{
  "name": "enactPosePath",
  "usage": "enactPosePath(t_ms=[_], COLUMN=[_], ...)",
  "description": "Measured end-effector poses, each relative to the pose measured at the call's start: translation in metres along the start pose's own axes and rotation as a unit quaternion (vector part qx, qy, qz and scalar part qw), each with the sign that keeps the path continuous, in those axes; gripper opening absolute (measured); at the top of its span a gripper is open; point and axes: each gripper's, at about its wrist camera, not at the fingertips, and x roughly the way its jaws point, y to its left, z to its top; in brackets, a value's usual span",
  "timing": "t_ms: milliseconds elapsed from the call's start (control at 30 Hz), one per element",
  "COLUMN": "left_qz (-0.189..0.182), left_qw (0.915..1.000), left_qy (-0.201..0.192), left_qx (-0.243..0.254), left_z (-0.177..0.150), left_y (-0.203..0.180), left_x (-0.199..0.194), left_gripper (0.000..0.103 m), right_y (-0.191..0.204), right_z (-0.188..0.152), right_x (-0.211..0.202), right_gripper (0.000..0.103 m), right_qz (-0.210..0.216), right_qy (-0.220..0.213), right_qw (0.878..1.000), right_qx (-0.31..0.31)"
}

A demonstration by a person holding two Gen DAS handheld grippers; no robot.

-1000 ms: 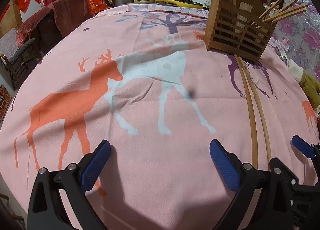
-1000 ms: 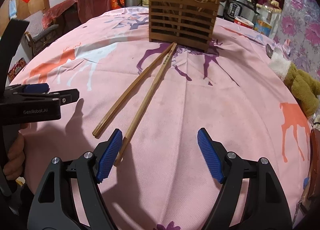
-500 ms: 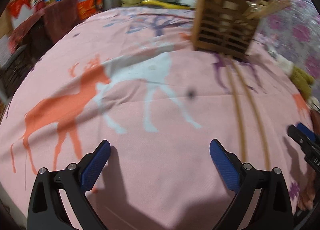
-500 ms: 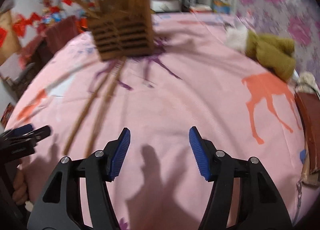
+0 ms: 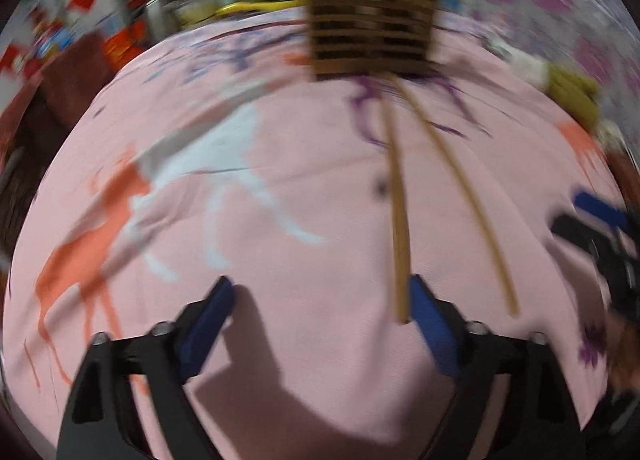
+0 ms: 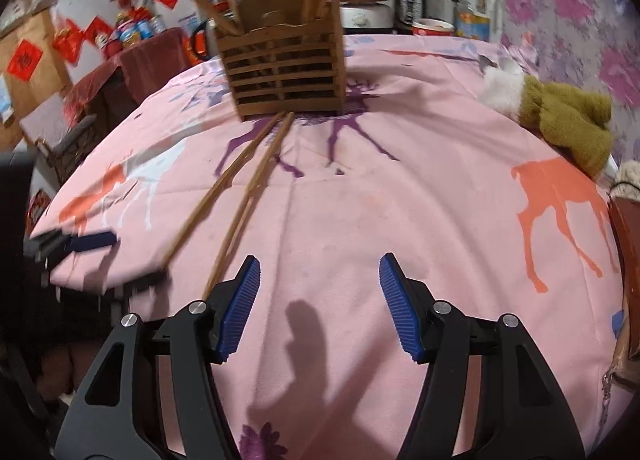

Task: Organize utensils
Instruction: 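Close the left tool on a chopstick while the right tool grasps the other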

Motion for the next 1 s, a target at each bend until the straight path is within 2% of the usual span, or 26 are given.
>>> enactPosePath(t_ms=[67,167,267,433,500,567,700,833,1000], left_qz=[0.007,-0.004,0.000,-0.003,-0.005,-0.003,-0.001,-0.014,-0.031], left_qw=[0.9997,0.9995,0.9998,0.9998,0.9998,0.9998,0.9999,0.9991,0.9986], left_qy=[-0.006,-0.013,-0.014,-0.018,-0.017,-0.016,-0.016,-0.018,-0.017], left_qx=[-0.024,-0.029,-0.010,-0.003,-0.007,-0.008,0.001,0.035,0.039], left_z=[0.003,0.001,-0.001,-0.003,-0.002,-0.002,-0.005,-0.007,-0.005], left_y=[0.016,0.021,0.013,0.010,0.011,0.012,0.008,-0.006,-0.011], left_x=[-0.002,-0.005,-0.006,-0.007,-0.006,-0.006,-0.007,-0.009,-0.008], left_gripper=[0.066,0.067,0.068,0.068,0.068,0.068,0.068,0.067,0.050], right_y=[0.010,0.026,0.047,0.070,0.070,0.059,0.018,-0.005,-0.003], right_z=[-0.002,-0.004,-0.008,-0.016,-0.016,-0.015,-0.008,-0.008,-0.009], right_x=[-0.002,0.000,0.006,0.013,0.015,0.014,0.013,0.007,0.006], right_gripper=[0.061,0.061,0.060,0.042,0.031,0.016,0.013,0.017,0.021], right_qz=[0.015,0.050,0.060,0.061,0.058,0.048,0.007,0.017,0.032], right_qy=[0.002,0.019,0.033,0.052,0.058,0.059,0.055,0.049,0.047], right_qw=[1.000,0.998,0.996,0.991,0.991,0.993,0.998,0.999,0.998], right_qx=[-0.017,-0.033,-0.062,-0.109,-0.107,-0.094,-0.035,-0.002,-0.007])
